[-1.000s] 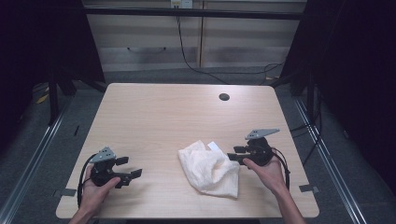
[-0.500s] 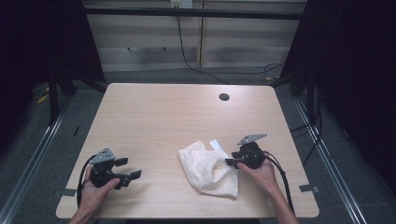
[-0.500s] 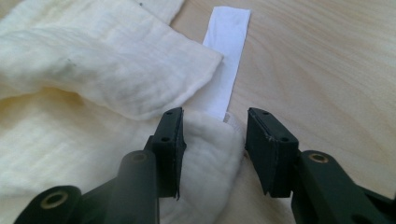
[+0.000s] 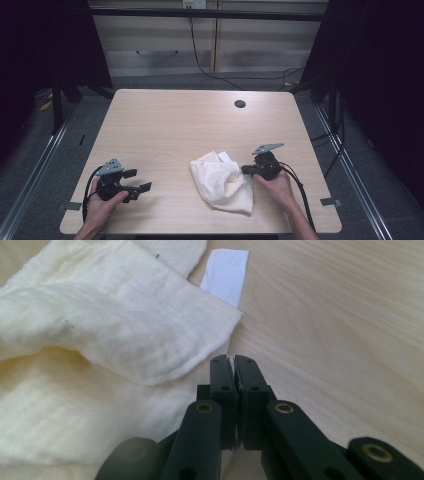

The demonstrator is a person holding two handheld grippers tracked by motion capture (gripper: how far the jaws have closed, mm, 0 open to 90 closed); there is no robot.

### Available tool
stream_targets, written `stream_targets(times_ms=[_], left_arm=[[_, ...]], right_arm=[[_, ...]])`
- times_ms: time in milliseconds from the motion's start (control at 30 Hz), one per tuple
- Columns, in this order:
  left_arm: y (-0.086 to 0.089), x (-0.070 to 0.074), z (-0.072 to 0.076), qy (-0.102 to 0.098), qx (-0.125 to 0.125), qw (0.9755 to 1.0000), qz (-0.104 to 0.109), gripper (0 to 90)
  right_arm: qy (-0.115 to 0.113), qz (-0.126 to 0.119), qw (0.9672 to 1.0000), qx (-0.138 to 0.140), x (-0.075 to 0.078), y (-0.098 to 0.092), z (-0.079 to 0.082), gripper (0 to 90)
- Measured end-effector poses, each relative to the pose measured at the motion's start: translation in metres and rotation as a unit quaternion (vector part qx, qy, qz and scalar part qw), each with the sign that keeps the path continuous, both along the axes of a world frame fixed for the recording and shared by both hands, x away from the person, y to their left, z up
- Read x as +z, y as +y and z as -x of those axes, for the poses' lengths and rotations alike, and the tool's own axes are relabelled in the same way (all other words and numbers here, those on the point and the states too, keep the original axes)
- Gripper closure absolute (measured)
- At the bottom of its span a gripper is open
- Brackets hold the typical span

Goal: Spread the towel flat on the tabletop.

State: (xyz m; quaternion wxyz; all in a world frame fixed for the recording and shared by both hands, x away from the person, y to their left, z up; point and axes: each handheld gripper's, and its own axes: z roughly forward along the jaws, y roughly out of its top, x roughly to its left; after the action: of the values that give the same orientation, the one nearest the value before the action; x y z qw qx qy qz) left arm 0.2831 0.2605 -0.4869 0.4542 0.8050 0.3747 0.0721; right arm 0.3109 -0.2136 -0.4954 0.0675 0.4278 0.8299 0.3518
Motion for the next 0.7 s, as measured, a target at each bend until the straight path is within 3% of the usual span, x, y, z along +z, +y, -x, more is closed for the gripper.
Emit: stream_targets(times_ms=[200,367,500,700], left_arm=[[-0.001,0.001,0.0,-0.002,-0.001,1.0,0.001,16.4],[0.0,0.002,0.0,-0.004,0.003,1.0,0.008,16.9],[0.0,0.004,-0.001,-0.004,0.008,0.9999,0.014,17.2],[-0.004,0.004,-0.001,-0.004,-0.003,0.9999,0.01,17.5]], right_arm=[[-0.008,-0.01,0.9996,0.024,0.001,0.024,-0.01,88.5],[-0.012,-0.03,0.9985,0.045,-0.002,0.054,-0.024,88.6],[-0.01,-0.031,0.9972,0.067,-0.006,0.078,-0.03,88.6],[-0.031,-0.046,0.9966,0.061,0.006,0.079,-0.031,88.8]])
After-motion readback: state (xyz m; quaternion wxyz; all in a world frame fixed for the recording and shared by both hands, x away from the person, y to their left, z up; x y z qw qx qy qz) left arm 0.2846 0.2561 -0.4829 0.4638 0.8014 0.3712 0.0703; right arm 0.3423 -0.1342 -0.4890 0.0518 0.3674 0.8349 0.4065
